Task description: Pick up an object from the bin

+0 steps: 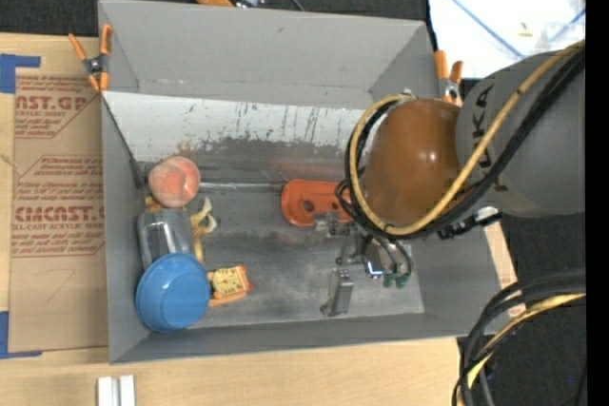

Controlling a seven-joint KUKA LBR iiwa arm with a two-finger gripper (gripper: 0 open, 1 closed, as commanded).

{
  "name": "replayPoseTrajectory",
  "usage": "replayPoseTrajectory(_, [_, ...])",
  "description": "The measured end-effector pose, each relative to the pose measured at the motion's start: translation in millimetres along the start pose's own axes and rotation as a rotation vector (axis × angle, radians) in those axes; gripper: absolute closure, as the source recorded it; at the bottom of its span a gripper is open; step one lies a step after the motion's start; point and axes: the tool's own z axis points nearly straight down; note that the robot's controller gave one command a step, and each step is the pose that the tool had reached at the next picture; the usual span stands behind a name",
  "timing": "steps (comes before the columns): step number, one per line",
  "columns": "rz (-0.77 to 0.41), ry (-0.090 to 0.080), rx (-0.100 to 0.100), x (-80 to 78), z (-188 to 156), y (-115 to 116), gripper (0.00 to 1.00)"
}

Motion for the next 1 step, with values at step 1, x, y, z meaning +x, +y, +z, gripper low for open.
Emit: replayPoseTrajectory(1, [0.001, -0.008, 0.000, -1.8, -4.4, -0.1, 0.00])
